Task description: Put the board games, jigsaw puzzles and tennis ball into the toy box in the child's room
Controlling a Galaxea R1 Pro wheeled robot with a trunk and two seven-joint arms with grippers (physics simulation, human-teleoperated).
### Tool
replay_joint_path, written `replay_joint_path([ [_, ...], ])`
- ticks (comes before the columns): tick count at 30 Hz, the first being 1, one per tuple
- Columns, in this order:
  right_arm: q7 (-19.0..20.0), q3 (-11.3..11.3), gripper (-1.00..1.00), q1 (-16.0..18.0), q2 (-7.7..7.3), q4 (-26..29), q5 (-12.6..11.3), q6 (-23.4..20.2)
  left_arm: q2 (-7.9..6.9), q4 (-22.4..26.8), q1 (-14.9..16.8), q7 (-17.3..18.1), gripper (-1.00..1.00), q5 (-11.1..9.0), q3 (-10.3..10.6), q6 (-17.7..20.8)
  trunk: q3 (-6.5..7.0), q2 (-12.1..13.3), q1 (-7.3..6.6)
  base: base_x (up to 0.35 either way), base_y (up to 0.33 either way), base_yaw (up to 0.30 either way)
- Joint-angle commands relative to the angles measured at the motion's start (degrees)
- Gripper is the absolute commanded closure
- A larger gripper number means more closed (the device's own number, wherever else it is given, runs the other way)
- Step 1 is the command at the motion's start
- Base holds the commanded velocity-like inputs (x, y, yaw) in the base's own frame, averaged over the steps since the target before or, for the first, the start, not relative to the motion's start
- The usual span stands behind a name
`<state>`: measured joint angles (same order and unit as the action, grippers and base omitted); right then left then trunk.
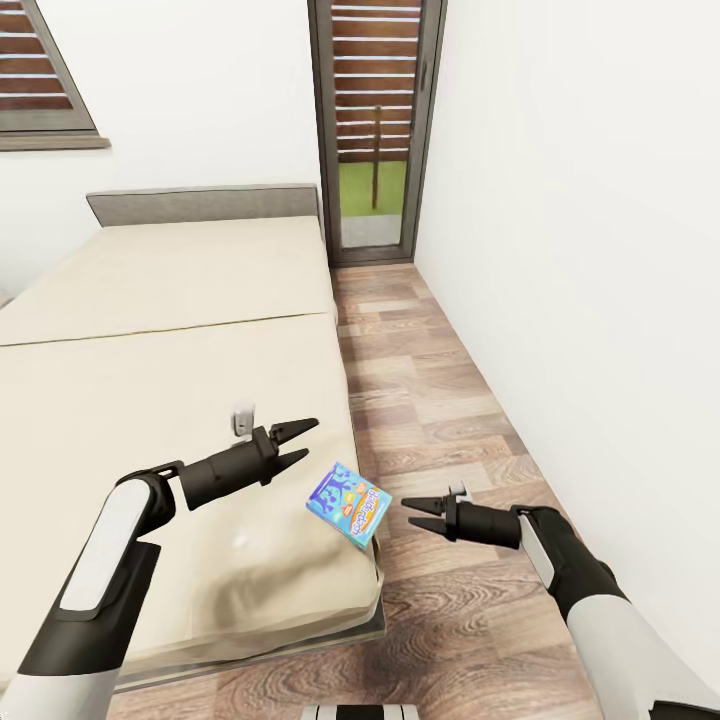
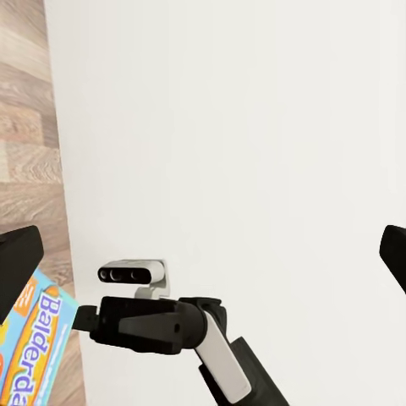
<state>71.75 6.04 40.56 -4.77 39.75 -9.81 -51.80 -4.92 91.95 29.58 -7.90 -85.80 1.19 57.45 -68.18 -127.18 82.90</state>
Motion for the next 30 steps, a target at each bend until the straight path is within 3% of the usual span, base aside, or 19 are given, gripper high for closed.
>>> replay_joint_path([
  [1,0.1,0.0,-1.0,0.1,0.0,0.0,-0.1,-0.3,0.14,0.0,0.0,-0.6,-1.0,-0.6,0.0,0.1,-0.04,0.0,-0.01,0.0,0.0,0.0],
  [30,0.1,0.1,-1.0,2.6,-0.13,0.1,0.1,-0.2,0.84,-0.1,0.0,-0.8,-1.0,-0.6,0.0,0.1,-0.04,0.0,-0.01,0.0,0.0,0.0],
])
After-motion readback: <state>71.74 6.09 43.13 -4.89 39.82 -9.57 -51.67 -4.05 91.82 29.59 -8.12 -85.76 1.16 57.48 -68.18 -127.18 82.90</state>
